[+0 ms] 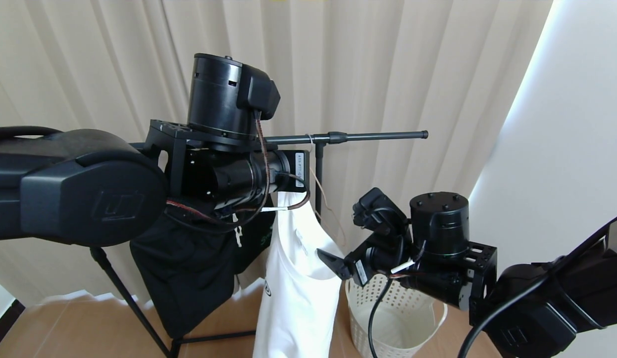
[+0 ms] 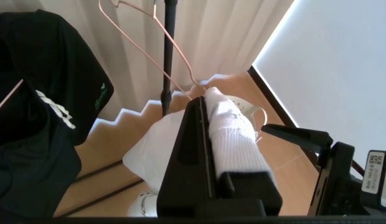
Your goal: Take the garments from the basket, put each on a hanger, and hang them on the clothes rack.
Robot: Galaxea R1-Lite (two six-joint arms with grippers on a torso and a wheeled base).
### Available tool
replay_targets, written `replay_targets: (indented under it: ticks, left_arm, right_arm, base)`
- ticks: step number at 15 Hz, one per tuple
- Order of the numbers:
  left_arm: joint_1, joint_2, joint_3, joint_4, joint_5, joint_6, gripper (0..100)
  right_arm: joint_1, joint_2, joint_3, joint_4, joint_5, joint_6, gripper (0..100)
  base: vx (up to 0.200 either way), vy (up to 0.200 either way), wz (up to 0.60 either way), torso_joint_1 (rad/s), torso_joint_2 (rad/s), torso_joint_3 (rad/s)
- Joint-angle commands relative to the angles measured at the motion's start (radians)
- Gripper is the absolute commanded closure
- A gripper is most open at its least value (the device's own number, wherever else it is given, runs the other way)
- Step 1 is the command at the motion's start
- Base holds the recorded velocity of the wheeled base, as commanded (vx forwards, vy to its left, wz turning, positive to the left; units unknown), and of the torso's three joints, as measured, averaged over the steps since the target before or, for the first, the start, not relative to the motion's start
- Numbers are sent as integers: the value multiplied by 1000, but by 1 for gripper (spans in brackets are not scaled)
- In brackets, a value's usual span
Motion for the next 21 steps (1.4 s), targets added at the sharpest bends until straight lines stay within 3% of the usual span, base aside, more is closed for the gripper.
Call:
replay_targets:
  ticks: [1, 11, 12, 16, 21]
  left_arm:
    - [0, -8, 0, 0, 1, 0, 100]
    - [0, -15, 6, -5, 1, -2, 100]
    - [0, -17, 6, -5, 1, -2, 100]
    - [0, -23, 12, -1, 1, -3, 100]
    - [8, -6, 101, 25, -3, 1, 100]
  right_arm:
    - [0, 11, 1, 0, -2, -1, 0]
    - [0, 48, -10, 0, -11, -2, 0]
    - [0, 48, -13, 0, -9, -2, 100]
    - [-34, 45, -28, -2, -11, -2, 100]
    - [-176, -49, -53, 1, -14, -30, 100]
  base:
    - [0, 0, 0, 0, 0, 0]
    - [0, 0, 0, 0, 0, 0]
    - [0, 0, 0, 0, 0, 0]
    - [0, 0, 0, 0, 0, 0]
    - [0, 0, 0, 0, 0, 0]
